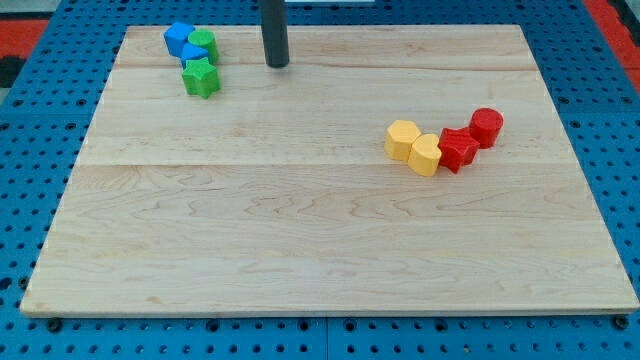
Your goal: Push the blue cube along with the green circle towards the bottom
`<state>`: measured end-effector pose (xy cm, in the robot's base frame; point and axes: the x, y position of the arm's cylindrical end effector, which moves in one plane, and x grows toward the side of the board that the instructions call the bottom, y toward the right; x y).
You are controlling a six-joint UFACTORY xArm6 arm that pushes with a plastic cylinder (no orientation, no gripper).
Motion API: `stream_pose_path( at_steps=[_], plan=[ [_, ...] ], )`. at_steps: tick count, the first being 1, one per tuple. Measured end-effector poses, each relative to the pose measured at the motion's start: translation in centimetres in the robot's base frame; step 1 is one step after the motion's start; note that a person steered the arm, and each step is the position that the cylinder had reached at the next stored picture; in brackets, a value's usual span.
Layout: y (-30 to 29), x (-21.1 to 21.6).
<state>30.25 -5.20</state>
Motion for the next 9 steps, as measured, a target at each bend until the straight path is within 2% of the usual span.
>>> stream_pose_path(
  at_steps=[1,2,3,5,6,8,9],
  plan=[
    [-2.8,7.5],
    [-15.0,9.3],
    [-25.0,5.1],
    [-23.2,-6.6],
    [-17.2,-7.2],
    [-17.3,-11.1],
    [-10.6,-9.3]
  ],
)
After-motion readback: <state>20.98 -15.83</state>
